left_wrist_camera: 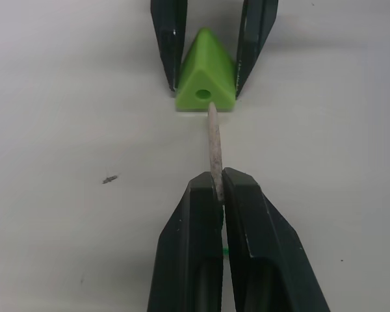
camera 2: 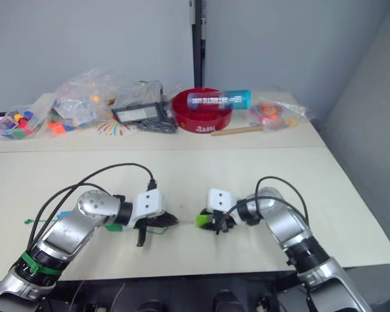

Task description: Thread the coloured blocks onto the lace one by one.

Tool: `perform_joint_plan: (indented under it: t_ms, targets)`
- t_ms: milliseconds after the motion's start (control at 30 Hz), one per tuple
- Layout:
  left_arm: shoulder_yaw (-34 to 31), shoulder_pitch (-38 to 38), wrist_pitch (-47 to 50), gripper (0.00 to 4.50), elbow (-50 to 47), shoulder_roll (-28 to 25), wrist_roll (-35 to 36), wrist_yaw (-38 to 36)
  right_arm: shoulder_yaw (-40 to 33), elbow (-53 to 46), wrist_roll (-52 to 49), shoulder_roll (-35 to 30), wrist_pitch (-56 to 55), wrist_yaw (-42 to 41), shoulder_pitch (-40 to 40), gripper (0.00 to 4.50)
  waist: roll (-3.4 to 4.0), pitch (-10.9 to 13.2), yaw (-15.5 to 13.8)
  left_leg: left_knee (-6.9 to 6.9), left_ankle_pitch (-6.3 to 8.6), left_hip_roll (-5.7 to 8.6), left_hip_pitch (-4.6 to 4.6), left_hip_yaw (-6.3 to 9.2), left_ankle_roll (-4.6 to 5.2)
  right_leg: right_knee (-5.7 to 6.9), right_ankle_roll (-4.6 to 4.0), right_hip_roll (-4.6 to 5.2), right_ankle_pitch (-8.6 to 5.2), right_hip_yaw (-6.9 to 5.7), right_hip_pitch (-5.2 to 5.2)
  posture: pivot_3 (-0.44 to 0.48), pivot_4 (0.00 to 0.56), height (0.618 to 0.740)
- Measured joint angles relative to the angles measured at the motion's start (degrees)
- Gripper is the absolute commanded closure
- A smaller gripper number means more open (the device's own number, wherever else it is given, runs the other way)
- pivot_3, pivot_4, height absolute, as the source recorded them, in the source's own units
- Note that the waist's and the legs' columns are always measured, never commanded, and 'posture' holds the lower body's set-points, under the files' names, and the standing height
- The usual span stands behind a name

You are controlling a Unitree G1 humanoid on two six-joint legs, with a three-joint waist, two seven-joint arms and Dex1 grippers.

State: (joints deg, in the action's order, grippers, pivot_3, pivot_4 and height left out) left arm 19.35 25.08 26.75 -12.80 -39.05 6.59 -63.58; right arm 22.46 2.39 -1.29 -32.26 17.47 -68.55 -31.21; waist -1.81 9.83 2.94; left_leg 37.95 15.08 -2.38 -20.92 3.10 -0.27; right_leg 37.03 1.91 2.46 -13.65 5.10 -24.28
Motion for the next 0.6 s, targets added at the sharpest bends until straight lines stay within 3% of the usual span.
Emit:
perform_joint_plan:
  t_ms: [600]
  targets:
    - [2.0,2.5,2.2,4.50,-0.2,1.2,-0.8,1.6,0.2,-2.1,0.5,0.0,3.4,0.4,0.1,3.14,0.00,0.0,-0.1,0.00,0.00,0.00,0.02,0.00,0.00,0.00,0.00,0.00,0.00,0.00,0.01,0.000,0.150,0.731]
